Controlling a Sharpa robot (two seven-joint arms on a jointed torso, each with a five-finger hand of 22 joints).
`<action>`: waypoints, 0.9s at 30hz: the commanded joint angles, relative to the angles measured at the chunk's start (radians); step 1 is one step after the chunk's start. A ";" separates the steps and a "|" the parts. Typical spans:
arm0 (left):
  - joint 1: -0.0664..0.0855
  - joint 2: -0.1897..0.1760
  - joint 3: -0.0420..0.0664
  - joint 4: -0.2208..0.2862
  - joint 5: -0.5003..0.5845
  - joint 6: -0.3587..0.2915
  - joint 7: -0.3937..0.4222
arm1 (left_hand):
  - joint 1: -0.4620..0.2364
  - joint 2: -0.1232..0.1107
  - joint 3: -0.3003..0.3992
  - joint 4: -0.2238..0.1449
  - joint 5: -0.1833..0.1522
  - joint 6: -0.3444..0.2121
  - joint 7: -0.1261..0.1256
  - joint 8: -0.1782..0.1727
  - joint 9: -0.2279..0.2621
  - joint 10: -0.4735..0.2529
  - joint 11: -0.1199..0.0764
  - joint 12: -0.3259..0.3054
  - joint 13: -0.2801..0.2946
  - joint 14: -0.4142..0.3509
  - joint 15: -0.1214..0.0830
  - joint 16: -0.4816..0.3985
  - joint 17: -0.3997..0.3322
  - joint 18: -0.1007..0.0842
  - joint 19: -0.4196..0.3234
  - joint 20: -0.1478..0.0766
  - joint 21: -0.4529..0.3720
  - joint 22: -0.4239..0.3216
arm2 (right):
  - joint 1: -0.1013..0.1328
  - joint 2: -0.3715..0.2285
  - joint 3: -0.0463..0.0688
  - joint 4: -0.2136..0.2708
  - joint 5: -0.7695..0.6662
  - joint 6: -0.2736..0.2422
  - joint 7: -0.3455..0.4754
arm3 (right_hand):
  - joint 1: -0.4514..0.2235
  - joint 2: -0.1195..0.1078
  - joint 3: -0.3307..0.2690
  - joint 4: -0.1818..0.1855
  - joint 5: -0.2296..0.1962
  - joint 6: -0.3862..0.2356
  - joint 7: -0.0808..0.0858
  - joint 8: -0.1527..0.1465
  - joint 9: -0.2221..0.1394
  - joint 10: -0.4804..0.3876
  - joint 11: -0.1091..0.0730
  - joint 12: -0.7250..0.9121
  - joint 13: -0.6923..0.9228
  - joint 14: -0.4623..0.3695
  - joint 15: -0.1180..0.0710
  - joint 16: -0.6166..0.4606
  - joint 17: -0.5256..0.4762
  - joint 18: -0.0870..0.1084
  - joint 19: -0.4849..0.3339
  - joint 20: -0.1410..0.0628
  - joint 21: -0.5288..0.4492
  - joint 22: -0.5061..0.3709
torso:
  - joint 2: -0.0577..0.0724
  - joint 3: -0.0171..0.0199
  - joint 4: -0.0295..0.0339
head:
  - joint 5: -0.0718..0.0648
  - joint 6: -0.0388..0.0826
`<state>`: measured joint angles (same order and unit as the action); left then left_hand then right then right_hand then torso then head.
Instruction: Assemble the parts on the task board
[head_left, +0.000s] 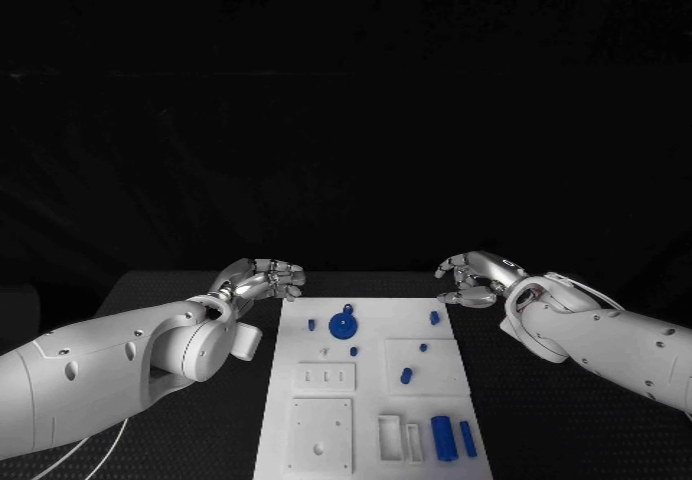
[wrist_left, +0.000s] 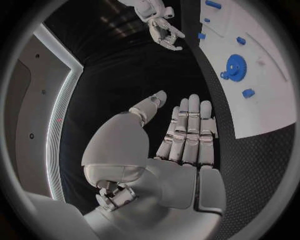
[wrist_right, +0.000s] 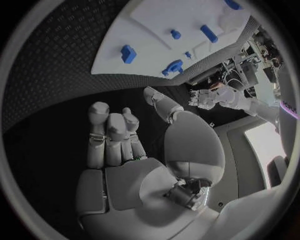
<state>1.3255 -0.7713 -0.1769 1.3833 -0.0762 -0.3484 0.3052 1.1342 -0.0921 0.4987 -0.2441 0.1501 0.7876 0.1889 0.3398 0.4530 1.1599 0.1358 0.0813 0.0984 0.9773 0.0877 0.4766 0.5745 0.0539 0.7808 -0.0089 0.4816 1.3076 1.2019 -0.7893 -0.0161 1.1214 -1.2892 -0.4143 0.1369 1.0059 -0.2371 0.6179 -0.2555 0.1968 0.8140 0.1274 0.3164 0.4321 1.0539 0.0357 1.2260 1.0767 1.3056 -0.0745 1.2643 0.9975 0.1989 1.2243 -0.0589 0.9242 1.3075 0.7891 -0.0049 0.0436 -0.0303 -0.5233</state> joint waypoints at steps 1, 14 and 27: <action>-0.002 0.001 0.001 0.000 -0.003 0.018 0.018 | -0.012 0.000 0.004 -0.004 -0.002 0.007 -0.003 -0.001 0.001 0.008 0.000 0.004 0.001 -0.001 0.005 -0.007 0.002 0.013 -0.006 0.002 0.005 0.019 | -0.015 0.008 0.000 -0.027 0.056 0.072 0.074 | 0.006 0.003 -0.023 -0.007 -0.009 0.029 0.023 0.002 0.001 -0.013 0.001 0.005 0.001 -0.006 0.001 -0.006 0.001 0.063 -0.009 0.001 -0.007 0.018 | -0.002 0.0101 -0.0084 | -0.004 -0.002; -0.011 -0.001 0.001 -0.002 -0.003 0.023 0.021 | -0.012 0.000 0.003 -0.004 -0.002 0.006 -0.002 -0.002 0.001 0.007 0.000 0.004 0.001 -0.001 0.006 -0.008 0.002 0.013 -0.007 0.002 0.005 0.018 | -0.074 0.056 0.000 -0.133 0.060 0.096 0.096 | 0.039 0.012 -0.060 -0.025 -0.019 0.026 0.017 -0.004 -0.004 -0.028 -0.005 0.005 0.000 -0.013 -0.005 -0.012 0.003 0.063 -0.024 0.007 -0.012 0.018 | 0.001 0.0216 -0.0054 | -0.010 -0.011; -0.011 -0.009 0.001 0.010 -0.004 0.023 0.021 | -0.012 0.000 0.004 -0.006 -0.002 0.005 -0.002 -0.003 0.002 0.005 0.000 0.002 0.001 -0.002 0.006 -0.009 0.003 0.013 -0.007 0.002 0.005 0.018 | -0.095 0.083 0.000 -0.160 0.069 0.103 0.103 | 0.063 0.036 -0.058 -0.023 -0.041 0.030 0.011 -0.005 -0.006 -0.032 -0.011 0.007 -0.001 -0.014 -0.011 -0.015 0.004 0.063 -0.028 0.011 -0.011 0.019 | 0.007 0.0193 0.0145 | -0.021 -0.017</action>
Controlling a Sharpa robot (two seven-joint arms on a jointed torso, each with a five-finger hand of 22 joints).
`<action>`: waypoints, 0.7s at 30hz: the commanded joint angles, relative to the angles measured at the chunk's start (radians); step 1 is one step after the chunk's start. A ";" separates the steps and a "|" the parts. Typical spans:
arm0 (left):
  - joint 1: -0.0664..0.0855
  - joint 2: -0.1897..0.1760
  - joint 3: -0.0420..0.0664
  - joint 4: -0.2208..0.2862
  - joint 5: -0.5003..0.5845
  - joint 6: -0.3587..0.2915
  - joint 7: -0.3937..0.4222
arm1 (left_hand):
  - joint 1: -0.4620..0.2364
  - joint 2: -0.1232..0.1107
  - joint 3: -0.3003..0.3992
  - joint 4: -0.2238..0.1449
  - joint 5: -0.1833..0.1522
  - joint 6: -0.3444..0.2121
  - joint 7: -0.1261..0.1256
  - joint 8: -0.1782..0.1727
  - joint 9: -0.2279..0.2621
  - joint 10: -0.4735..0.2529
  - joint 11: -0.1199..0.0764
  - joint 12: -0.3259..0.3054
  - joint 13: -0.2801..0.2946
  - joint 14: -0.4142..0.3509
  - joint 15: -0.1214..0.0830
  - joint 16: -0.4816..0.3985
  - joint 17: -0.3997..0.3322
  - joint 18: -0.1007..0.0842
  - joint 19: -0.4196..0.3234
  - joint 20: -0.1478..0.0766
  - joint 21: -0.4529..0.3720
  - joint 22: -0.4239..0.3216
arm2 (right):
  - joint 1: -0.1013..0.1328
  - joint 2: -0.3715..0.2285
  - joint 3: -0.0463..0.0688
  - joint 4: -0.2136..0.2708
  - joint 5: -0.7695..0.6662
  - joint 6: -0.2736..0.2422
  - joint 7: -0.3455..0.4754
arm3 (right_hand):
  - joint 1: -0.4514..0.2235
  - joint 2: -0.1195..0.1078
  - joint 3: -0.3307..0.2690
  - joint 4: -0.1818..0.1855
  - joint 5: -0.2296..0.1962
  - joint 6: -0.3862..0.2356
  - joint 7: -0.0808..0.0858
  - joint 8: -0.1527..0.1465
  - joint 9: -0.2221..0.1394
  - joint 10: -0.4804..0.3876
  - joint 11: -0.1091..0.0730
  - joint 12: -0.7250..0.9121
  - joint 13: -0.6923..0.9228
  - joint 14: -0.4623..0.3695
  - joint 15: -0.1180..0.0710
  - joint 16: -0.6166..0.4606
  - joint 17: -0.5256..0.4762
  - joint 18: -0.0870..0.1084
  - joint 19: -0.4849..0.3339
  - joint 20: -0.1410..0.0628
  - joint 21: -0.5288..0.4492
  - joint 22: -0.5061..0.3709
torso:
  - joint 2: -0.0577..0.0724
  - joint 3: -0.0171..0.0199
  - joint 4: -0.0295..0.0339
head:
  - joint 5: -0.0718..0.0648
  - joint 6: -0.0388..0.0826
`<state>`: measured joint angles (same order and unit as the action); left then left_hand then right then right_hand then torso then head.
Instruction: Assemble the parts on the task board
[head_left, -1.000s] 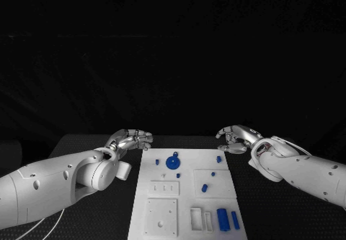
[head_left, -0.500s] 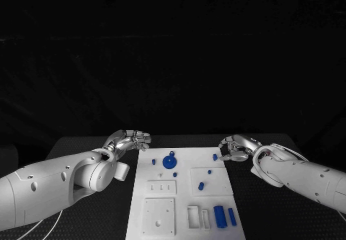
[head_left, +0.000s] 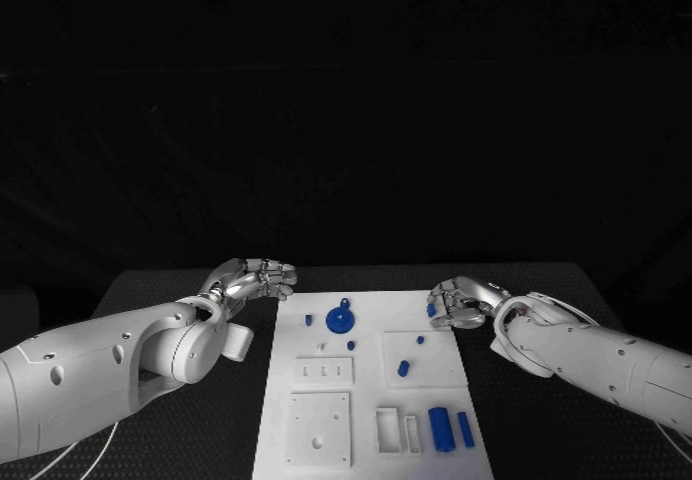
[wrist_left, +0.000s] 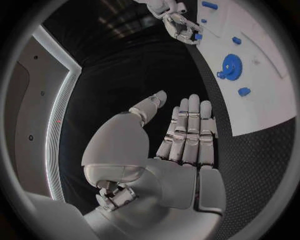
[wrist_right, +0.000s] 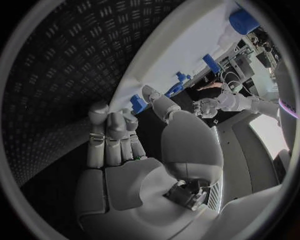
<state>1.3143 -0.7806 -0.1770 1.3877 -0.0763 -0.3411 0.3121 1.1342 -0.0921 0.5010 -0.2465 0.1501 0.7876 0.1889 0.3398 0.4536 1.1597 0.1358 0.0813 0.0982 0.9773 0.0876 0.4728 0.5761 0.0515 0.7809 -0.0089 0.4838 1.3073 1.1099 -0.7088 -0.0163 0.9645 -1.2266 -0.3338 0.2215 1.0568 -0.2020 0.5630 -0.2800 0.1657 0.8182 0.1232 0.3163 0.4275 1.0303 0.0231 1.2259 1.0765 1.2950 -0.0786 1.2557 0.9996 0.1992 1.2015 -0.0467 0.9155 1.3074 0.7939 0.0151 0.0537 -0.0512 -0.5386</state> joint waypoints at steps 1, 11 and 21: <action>0.000 0.001 0.001 0.005 -0.004 0.015 0.014 | -0.012 0.000 0.001 -0.003 -0.002 0.005 -0.002 -0.003 0.001 0.006 0.000 0.002 0.001 -0.002 0.006 -0.005 0.001 0.016 -0.007 0.002 0.003 0.019 | -0.004 0.005 0.000 -0.005 0.007 0.022 0.018 | 0.017 0.005 0.002 0.004 -0.022 0.027 0.014 -0.005 -0.002 -0.008 0.001 0.007 -0.001 -0.004 -0.007 -0.007 0.002 0.063 -0.006 0.000 -0.003 0.019 | 0.002 -0.0010 0.0040 | 0.002 -0.003; 0.000 -0.002 0.001 0.008 -0.005 0.016 0.012 | -0.012 0.000 0.001 -0.004 -0.002 0.004 -0.002 -0.003 0.001 0.005 0.001 0.002 0.001 -0.002 0.006 -0.006 0.001 0.016 -0.008 0.002 0.003 0.019 | -0.006 0.013 0.000 -0.010 0.014 0.025 0.018 | 0.040 0.038 0.085 0.049 -0.113 0.039 0.006 -0.006 -0.008 -0.010 -0.006 0.007 -0.006 -0.003 -0.014 -0.011 0.005 0.063 -0.008 0.003 -0.002 0.019 | 0.000 -0.0035 0.0041 | 0.005 -0.007; 0.001 -0.004 0.001 0.010 -0.008 0.015 0.009 | -0.012 0.000 0.001 -0.004 -0.002 0.003 -0.001 -0.005 0.001 0.004 0.001 0.001 0.001 -0.002 0.006 -0.006 0.002 0.016 -0.008 0.002 0.003 0.018 | -0.006 0.005 0.000 -0.008 0.014 0.033 0.014 | 0.052 0.048 0.139 0.060 -0.117 0.063 0.006 0.007 -0.003 -0.009 -0.007 0.010 -0.006 -0.003 -0.015 -0.010 0.009 0.063 -0.009 0.000 0.004 0.021 | -0.002 -0.0030 -0.0001 | 0.008 -0.012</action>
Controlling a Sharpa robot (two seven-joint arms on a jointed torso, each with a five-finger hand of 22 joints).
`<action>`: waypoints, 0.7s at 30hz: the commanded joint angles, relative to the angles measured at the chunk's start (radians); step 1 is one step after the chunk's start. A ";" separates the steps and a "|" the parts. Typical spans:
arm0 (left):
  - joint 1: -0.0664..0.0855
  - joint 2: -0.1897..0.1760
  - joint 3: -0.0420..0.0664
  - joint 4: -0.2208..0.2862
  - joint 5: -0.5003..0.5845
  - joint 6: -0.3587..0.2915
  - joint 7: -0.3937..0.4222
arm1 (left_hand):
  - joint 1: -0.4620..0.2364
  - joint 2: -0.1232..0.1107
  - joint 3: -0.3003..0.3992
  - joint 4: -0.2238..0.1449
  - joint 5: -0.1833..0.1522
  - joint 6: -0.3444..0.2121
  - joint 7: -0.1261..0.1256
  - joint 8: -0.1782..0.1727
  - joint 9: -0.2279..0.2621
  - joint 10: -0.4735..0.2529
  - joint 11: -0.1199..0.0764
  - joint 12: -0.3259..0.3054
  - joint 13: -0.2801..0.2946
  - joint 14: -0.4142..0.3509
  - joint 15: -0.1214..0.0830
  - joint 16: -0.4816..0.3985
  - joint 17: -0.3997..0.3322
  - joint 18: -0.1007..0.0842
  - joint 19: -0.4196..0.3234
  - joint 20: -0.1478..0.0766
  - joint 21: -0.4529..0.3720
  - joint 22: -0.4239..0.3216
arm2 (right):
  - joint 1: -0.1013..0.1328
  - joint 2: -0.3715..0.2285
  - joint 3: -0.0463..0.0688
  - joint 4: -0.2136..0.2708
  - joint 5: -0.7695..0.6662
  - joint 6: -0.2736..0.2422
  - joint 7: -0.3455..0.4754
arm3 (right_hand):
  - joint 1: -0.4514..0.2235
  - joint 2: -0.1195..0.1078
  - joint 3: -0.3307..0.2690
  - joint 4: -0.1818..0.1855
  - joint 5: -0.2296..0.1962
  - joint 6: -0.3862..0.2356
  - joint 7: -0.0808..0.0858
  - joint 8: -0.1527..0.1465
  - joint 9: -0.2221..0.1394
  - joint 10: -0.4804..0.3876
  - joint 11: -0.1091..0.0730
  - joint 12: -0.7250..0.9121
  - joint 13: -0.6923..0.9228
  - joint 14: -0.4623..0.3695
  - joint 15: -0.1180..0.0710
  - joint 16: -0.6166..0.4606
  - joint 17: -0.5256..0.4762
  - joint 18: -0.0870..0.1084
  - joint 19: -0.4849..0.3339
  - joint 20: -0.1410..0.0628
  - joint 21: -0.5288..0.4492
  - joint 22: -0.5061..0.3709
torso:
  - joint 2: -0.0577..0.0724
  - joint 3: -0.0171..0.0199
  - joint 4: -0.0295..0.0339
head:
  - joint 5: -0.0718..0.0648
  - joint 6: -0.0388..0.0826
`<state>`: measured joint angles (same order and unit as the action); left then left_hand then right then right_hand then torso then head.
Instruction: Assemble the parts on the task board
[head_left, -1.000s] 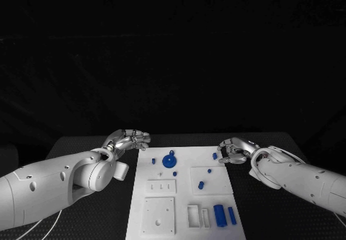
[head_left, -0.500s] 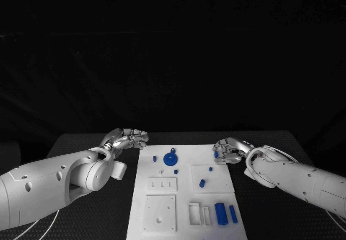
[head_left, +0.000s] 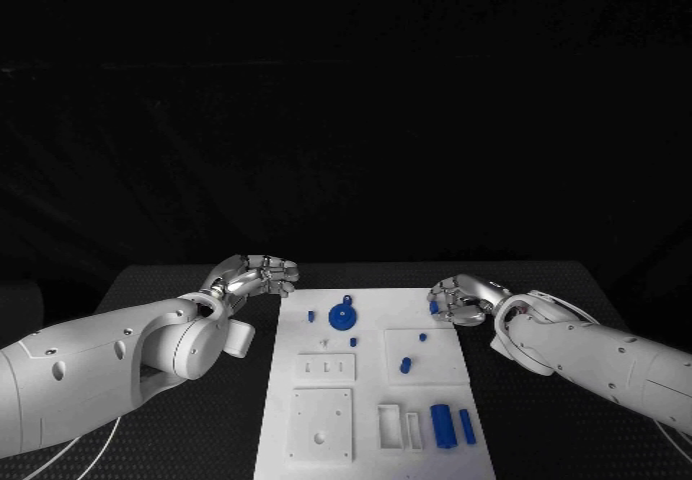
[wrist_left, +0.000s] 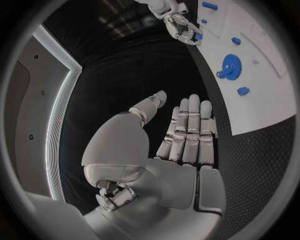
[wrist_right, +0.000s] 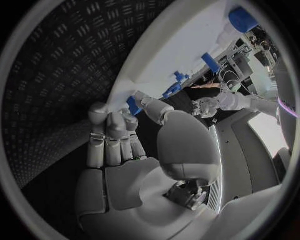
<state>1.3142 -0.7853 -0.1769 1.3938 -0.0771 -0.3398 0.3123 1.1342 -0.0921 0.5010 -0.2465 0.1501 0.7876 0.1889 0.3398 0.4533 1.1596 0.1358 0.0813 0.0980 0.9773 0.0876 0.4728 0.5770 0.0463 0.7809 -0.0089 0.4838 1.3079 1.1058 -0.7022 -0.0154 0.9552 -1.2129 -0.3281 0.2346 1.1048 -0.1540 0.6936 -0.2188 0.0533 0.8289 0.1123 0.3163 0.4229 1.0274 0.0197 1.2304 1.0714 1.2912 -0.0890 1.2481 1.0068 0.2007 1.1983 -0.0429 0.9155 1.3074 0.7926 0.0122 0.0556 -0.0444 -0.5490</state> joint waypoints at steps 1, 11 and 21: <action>0.001 0.000 0.001 0.004 -0.007 0.013 0.009 | -0.012 0.000 0.002 -0.004 -0.002 0.003 -0.001 -0.005 0.002 0.004 0.001 0.001 0.001 -0.002 0.006 -0.006 0.001 0.021 -0.008 0.002 0.003 0.018 | -0.002 -0.002 -0.001 0.002 0.000 0.028 0.001 | 0.004 0.000 0.010 -0.002 -0.004 0.054 0.018 0.007 0.002 -0.006 -0.003 0.006 -0.001 0.001 -0.004 -0.002 0.002 0.061 -0.006 -0.004 0.004 0.021 | 0.000 0.0000 -0.0024 | 0.001 -0.001; 0.001 0.001 0.001 0.002 -0.007 0.012 0.009 | -0.012 0.000 0.002 -0.005 -0.002 0.002 -0.001 -0.005 0.002 0.003 0.002 0.000 0.001 -0.002 0.006 -0.007 0.002 0.021 -0.008 0.002 0.003 0.018 | -0.002 -0.004 -0.001 0.005 -0.001 0.025 0.003 | 0.002 -0.012 0.011 -0.011 -0.004 0.058 0.021 0.009 0.002 -0.006 0.001 0.007 -0.001 0.001 -0.001 -0.001 0.004 0.061 -0.006 -0.005 0.008 0.021 | -0.001 -0.0004 -0.0018 | 0.001 0.000; 0.001 0.001 0.001 0.003 -0.007 0.012 0.009 | -0.012 0.000 0.002 -0.005 -0.002 0.001 0.000 -0.006 0.002 0.002 0.002 -0.001 0.001 -0.002 0.006 -0.007 0.002 0.021 -0.008 0.003 0.004 0.018 | -0.002 0.000 -0.001 0.007 -0.001 0.025 0.001 | 0.000 -0.007 0.012 -0.011 -0.004 0.062 0.022 0.011 0.003 -0.006 0.002 0.008 -0.001 0.001 0.000 -0.001 0.004 0.061 -0.006 -0.005 0.009 0.021 | -0.001 -0.0024 -0.0013 | 0.000 -0.001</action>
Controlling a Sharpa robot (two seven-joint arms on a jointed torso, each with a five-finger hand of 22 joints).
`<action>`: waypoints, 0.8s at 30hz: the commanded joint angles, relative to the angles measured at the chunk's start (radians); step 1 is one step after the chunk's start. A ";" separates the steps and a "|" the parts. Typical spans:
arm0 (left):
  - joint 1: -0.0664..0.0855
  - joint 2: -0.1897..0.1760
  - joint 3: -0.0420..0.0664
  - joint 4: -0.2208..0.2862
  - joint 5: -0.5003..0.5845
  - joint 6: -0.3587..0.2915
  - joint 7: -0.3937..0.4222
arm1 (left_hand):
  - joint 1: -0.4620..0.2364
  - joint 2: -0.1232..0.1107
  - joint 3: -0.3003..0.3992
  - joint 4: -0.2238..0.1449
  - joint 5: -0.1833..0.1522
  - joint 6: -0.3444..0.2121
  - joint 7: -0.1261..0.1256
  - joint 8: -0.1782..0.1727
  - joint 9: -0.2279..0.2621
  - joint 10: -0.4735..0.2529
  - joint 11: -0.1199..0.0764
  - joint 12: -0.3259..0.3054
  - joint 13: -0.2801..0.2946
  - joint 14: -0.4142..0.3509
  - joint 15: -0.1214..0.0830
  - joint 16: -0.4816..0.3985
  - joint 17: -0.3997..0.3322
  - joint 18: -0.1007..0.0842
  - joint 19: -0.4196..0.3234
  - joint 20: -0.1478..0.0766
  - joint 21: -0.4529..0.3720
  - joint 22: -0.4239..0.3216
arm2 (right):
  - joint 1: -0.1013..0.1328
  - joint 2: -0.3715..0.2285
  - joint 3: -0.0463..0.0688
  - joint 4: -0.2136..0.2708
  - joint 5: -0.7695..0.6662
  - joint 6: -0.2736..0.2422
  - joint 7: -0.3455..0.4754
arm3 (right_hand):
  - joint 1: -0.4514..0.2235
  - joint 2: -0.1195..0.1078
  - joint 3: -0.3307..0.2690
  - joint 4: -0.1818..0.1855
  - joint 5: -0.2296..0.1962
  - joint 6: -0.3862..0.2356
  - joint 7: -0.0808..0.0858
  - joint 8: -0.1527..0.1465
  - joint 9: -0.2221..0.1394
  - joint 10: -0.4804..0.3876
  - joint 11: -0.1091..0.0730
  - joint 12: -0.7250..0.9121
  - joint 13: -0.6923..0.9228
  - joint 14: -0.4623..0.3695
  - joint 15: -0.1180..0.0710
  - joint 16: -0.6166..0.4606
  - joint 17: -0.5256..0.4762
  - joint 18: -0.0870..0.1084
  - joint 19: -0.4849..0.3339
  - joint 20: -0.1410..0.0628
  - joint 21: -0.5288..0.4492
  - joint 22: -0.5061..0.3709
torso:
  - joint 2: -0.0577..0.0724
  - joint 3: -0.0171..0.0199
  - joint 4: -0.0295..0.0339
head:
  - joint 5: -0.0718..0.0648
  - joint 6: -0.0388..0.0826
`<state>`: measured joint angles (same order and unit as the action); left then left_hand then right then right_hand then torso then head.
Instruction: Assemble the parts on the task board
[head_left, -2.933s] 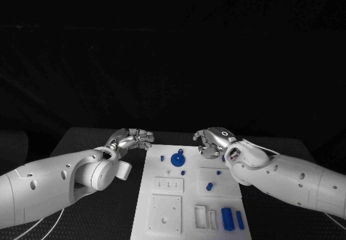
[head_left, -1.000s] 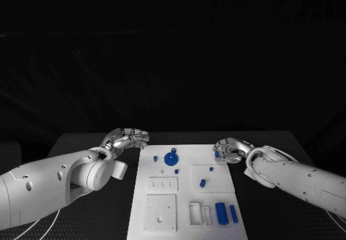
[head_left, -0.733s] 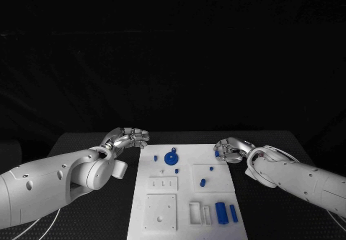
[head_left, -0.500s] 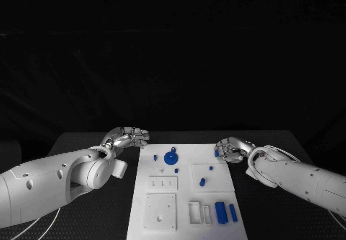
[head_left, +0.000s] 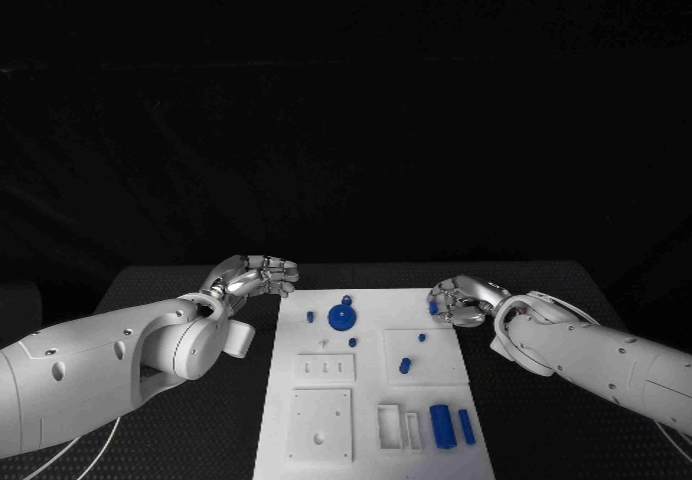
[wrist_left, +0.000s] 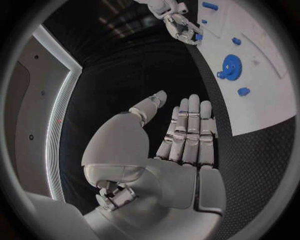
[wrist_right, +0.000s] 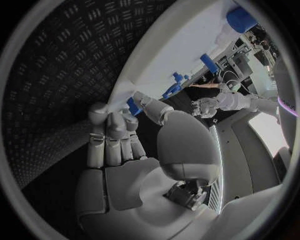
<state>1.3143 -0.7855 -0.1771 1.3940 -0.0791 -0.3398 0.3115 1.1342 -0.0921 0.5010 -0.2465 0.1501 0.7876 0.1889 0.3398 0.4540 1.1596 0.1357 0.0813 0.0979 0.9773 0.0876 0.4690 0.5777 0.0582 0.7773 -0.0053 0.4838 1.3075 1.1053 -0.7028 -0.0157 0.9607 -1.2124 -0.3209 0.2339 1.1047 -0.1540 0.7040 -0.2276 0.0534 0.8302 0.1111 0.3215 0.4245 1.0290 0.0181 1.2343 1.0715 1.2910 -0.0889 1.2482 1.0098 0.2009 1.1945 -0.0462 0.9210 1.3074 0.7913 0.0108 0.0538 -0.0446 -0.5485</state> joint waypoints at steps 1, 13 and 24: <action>0.000 0.001 0.001 0.002 -0.005 0.013 0.009 | -0.012 0.000 0.002 -0.005 -0.002 0.001 0.000 -0.006 0.001 0.002 0.002 -0.001 0.001 -0.002 0.006 -0.004 0.001 0.009 -0.005 -0.001 0.004 0.018 | -0.002 0.000 -0.001 0.001 -0.002 0.017 0.001 | 0.000 -0.005 0.002 -0.003 -0.004 0.064 0.024 0.007 0.002 -0.008 0.003 0.004 -0.001 0.002 0.000 -0.001 0.002 0.061 -0.002 -0.002 0.004 0.021 | 0.000 -0.0012 0.0007 | 0.000 -0.001; 0.000 0.000 0.001 0.002 -0.005 0.012 0.009 | -0.012 0.000 0.002 -0.005 -0.001 0.001 0.000 -0.006 0.001 0.002 0.002 -0.001 0.001 -0.002 0.006 -0.004 0.002 0.009 -0.005 -0.001 0.004 0.018 | -0.002 0.002 -0.001 0.003 -0.002 0.016 0.003 | -0.007 0.024 0.019 -0.004 -0.005 0.125 0.008 0.037 0.017 -0.009 -0.011 0.006 -0.003 0.001 -0.013 -0.001 0.005 0.061 -0.005 -0.002 0.010 0.020 | 0.000 -0.0013 0.0002 | 0.003 -0.001; 0.000 -0.001 0.001 0.002 -0.005 0.011 0.009 | -0.012 0.000 0.003 -0.006 -0.001 0.001 0.000 -0.006 0.002 0.002 0.003 -0.001 0.001 -0.002 0.006 -0.005 0.002 0.009 -0.005 -0.001 0.004 0.018 | -0.002 0.003 -0.001 0.001 -0.017 -0.006 -0.014 | -0.018 0.051 0.030 -0.007 -0.004 0.176 -0.013 0.063 0.034 -0.002 -0.031 0.010 -0.003 0.003 -0.032 -0.002 0.007 0.061 -0.005 -0.002 0.016 0.020 | 0.000 -0.0015 0.0002 | 0.002 -0.002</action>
<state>1.3143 -0.7866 -0.1771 1.3940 -0.0801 -0.3398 0.3111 1.1342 -0.0921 0.5010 -0.2465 0.1501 0.7876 0.1889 0.3399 0.4546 1.1596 0.1357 0.0813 0.0979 0.9772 0.0876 0.4690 0.5785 0.0538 0.7773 -0.0053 0.4838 1.3080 1.1048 -0.7005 -0.0159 0.9613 -1.2148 -0.3231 0.2287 1.0860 -0.1116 0.7292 -0.2362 0.0534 0.8402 0.1011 0.3826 0.4578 1.0403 0.0065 1.2391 1.0693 1.2955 -0.1146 1.2487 1.0163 0.2044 1.1948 -0.0459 0.9337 1.3073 0.7911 0.0091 0.0541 -0.0422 -0.5503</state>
